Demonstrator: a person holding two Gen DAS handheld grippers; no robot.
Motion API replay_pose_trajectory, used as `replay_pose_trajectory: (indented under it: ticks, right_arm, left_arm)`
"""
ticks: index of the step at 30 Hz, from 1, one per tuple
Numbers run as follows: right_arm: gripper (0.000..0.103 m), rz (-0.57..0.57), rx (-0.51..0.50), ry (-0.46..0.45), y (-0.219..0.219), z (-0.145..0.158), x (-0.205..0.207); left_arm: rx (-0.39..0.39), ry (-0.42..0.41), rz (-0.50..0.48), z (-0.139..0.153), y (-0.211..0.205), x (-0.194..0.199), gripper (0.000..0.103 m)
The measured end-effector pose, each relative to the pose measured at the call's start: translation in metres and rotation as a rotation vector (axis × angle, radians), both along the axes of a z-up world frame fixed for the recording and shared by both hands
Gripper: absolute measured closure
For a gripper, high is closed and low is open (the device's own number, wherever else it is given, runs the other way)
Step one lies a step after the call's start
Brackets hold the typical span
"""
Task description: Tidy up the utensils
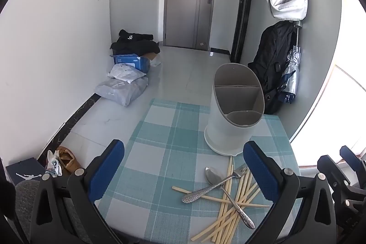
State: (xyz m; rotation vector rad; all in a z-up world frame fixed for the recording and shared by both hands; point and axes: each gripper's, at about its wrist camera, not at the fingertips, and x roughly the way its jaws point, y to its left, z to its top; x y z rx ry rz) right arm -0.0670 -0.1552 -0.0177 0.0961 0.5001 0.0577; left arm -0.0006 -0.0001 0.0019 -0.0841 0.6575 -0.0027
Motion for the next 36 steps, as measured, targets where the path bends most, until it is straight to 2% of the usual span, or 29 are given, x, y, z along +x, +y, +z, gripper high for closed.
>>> replay_pose_trajectory:
  ticks: [16,36]
  right_arm:
    - [0.0,-0.011,0.0,0.047,-0.0018,-0.0036,0.0024]
    - [0.0,-0.021,-0.004,0.046,-0.0032,-0.0026,0.0019]
  left_arm:
    - [-0.016,0.025,-0.024,-0.0073,-0.0025,-0.0029,0.001]
    - [-0.026,0.044,-0.024,-0.0108,-0.0029,-0.0005,0.001]
